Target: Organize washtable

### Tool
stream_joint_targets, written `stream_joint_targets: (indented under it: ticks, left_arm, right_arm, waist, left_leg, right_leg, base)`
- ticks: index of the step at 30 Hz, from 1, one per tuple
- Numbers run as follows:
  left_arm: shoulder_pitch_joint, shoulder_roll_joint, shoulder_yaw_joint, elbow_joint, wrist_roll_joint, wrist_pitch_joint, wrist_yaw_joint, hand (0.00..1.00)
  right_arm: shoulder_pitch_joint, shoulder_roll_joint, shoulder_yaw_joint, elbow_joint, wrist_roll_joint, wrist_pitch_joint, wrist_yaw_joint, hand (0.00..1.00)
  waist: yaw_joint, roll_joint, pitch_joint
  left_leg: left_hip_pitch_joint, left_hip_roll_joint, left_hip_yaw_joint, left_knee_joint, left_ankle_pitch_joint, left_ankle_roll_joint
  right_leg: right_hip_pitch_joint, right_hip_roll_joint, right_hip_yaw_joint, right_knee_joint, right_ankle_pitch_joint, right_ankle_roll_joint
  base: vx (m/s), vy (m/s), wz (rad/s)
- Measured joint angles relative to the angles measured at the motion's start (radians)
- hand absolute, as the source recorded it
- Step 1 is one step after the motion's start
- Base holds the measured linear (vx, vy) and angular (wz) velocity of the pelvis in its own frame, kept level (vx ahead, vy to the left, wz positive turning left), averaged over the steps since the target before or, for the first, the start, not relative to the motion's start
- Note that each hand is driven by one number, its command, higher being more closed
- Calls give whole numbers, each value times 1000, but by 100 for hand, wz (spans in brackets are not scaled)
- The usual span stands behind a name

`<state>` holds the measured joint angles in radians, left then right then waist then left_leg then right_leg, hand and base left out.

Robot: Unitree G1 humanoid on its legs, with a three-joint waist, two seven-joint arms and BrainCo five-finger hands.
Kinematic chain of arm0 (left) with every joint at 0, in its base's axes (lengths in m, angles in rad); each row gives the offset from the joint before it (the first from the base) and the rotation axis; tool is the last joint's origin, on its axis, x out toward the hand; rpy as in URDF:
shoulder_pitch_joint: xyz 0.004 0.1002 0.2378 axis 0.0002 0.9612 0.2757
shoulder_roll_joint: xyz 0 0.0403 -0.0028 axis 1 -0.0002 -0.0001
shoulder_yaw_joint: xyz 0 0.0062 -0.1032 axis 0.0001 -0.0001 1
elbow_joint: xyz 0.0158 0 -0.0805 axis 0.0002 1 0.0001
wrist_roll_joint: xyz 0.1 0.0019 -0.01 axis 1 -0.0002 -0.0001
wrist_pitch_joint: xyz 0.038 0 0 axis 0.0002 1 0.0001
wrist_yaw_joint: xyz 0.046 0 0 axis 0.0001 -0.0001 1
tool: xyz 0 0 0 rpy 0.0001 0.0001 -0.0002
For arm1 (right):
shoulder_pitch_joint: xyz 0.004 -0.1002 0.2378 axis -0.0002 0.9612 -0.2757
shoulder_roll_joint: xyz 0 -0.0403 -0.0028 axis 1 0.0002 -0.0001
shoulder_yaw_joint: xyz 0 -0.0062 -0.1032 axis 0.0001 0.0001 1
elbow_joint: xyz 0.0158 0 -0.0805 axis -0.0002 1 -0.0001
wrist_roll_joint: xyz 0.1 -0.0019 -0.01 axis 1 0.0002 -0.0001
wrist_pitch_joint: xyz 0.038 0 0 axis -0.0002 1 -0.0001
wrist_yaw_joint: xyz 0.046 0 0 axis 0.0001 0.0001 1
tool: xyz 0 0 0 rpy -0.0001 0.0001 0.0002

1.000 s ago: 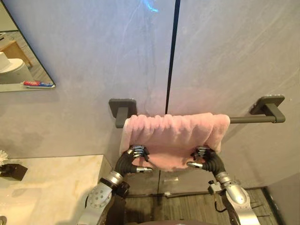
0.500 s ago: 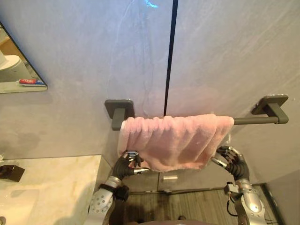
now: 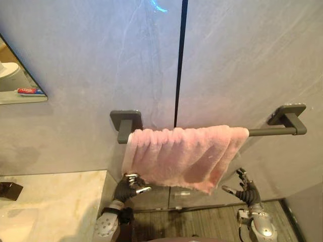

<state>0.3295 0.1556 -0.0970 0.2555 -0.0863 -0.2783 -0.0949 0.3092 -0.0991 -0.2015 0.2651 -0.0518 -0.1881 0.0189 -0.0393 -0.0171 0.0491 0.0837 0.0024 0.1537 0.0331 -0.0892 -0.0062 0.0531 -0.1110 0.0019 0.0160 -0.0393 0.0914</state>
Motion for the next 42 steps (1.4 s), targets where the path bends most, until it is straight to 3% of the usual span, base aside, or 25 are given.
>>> stream_joint_targets:
  ticks: [14, 18, 21, 22, 23, 25, 26, 29, 30, 31, 33, 34, 35, 36, 37, 38, 40, 42]
  left_arm:
    - [-119, -66, 83, 429, 152, 45, 130, 0]
    - [-177, -73, 118, 440, 159, 52, 160, 0]
    - [-242, -67, 159, 439, 156, 61, 183, 0]
    - [-250, -62, 163, 439, 156, 64, 189, 0]
    - [-249, -60, 167, 440, 155, 66, 191, 0]
    - [-242, -53, 170, 438, 136, 66, 196, 0]
    - [-239, -51, 171, 439, 136, 66, 205, 0]
    - [-238, -44, 187, 441, 134, 66, 210, 0]
    - [-237, -45, 191, 446, 127, 67, 213, 0]
    - [-233, -55, 196, 450, 119, 68, 220, 0]
    - [-220, -68, 194, 450, 115, 68, 232, 0]
    - [-211, -82, 181, 451, 114, 68, 231, 0]
    - [-211, -87, 170, 454, 113, 68, 230, 0]
    - [-211, -97, 151, 467, 112, 69, 230, 0]
    - [-201, -108, 144, 478, 109, 74, 229, 0]
    - [-194, -110, 145, 480, 108, 74, 228, 0]
    - [-193, -107, 146, 493, 109, 75, 227, 0]
    - [-192, -105, 148, 507, 109, 75, 226, 0]
  right_arm:
    - [-88, -29, 67, 398, -79, 23, -42, 0]
    - [-129, -33, 118, 401, -90, 33, -64, 0]
    - [-182, -20, 133, 388, -109, 41, -67, 0]
    - [-195, -18, 136, 388, -109, 45, -70, 0]
    - [-197, -18, 143, 388, -109, 45, -73, 0]
    - [-174, -15, 152, 386, -108, 44, -75, 0]
    - [-169, -15, 166, 377, -107, 44, -76, 0]
    - [-181, -15, 174, 377, -97, 41, -74, 0]
    - [-189, -16, 174, 377, -93, 43, -75, 0]
    - [-205, -17, 175, 379, -85, 46, -75, 0]
    - [-218, -18, 190, 378, -74, 44, -83, 0]
    - [-217, -23, 192, 379, -74, 43, -84, 0]
    - [-217, -27, 192, 381, -74, 42, -84, 0]
    - [-218, -32, 188, 391, -74, 43, -87, 0]
    - [-214, -22, 170, 402, -75, 43, -92, 0]
    - [-214, -20, 166, 409, -74, 43, -94, 0]
    - [-213, -25, 137, 442, -71, 45, -107, 0]
    - [-207, -29, 137, 470, -61, 45, -104, 0]
  waist:
    - [1, -9, 9]
    - [3, -12, 60]
    - [11, -15, 96]
    - [29, -8, 110]
    - [31, -7, 118]
    - [38, -13, 116]
    - [56, -23, 110]
    - [58, -40, 99]
    - [65, -36, 102]
    - [85, -30, 108]
    - [107, -24, 107]
    - [105, -10, 109]
    - [104, -1, 115]
    - [93, 12, 129]
    - [80, 1, 139]
    - [78, 0, 140]
    - [77, -7, 147]
    - [75, 2, 142]
  left_leg:
    - [12, 0, -15, -27, 16, -7]
    - [-105, 18, -5, 58, 1, -5]
    - [-304, 77, -1, 257, -58, -3]
    - [-318, 115, 12, 266, -58, 0]
    - [-315, 117, 5, 275, -58, 0]
    - [-326, 115, -19, 307, -58, -1]
    - [-353, 115, -28, 335, -55, -5]
    - [-469, 113, -83, 427, -40, -28]
    - [-519, 114, -104, 466, -30, -44]
    - [-554, 126, -130, 463, 9, -70]
    - [-564, 153, -162, 400, 88, -88]
    - [-562, 170, -201, 325, 180, -79]
    - [-556, 183, -211, 292, 225, -79]
    - [-523, 199, -208, 165, 387, -86]
    - [-496, 199, -152, 191, 355, -107]
    - [-491, 195, -134, 238, 299, -114]
    - [-469, 152, -107, 439, 102, -97]
    - [-452, 157, -88, 555, 15, -88]
  right_leg:
    - [10, 5, -21, -8, 0, -1]
    - [-97, 10, -5, 48, 4, -6]
    - [-257, 43, 16, 165, 18, 0]
    - [-275, 63, 46, 209, 7, 13]
    - [-294, 49, 53, 403, -83, 6]
    - [-267, 2, 74, 624, -149, 23]
    - [-245, -19, 118, 678, -154, 21]
    - [-151, -67, 210, 648, -163, 35]
    - [-94, -77, 247, 541, -210, 57]
    - [-39, -57, 246, 423, -296, 68]
    - [-30, -25, 211, 368, -353, 67]
    - [-10, 18, 147, 332, -375, 36]
    - [-4, 42, 125, 327, -377, 31]
    - [-1, 81, 82, 329, -357, -5]
    - [5, 96, 12, 326, -337, -57]
    - [5, 100, -7, 327, -334, -72]
    - [-19, 92, -69, 343, -320, -105]
    - [-41, 88, -112, 340, -306, -128]
  base:
    - [-18, -23, 3]
    - [-79, -31, -7]
    - [-154, -39, -14]
    - [-94, 40, -4]
    - [-75, 42, 9]
    - [-36, -65, 42]
    - [-46, -138, 35]
    - [-155, -297, 57]
    - [-316, -502, 49]
    - [-296, -429, 37]
    - [-389, -491, 42]
    - [-386, -465, 74]
    - [-419, -445, 111]
    - [-409, -359, 112]
    - [-383, -342, 104]
    - [-320, -310, 86]
    - [-287, -261, 50]
    - [-275, -136, 26]
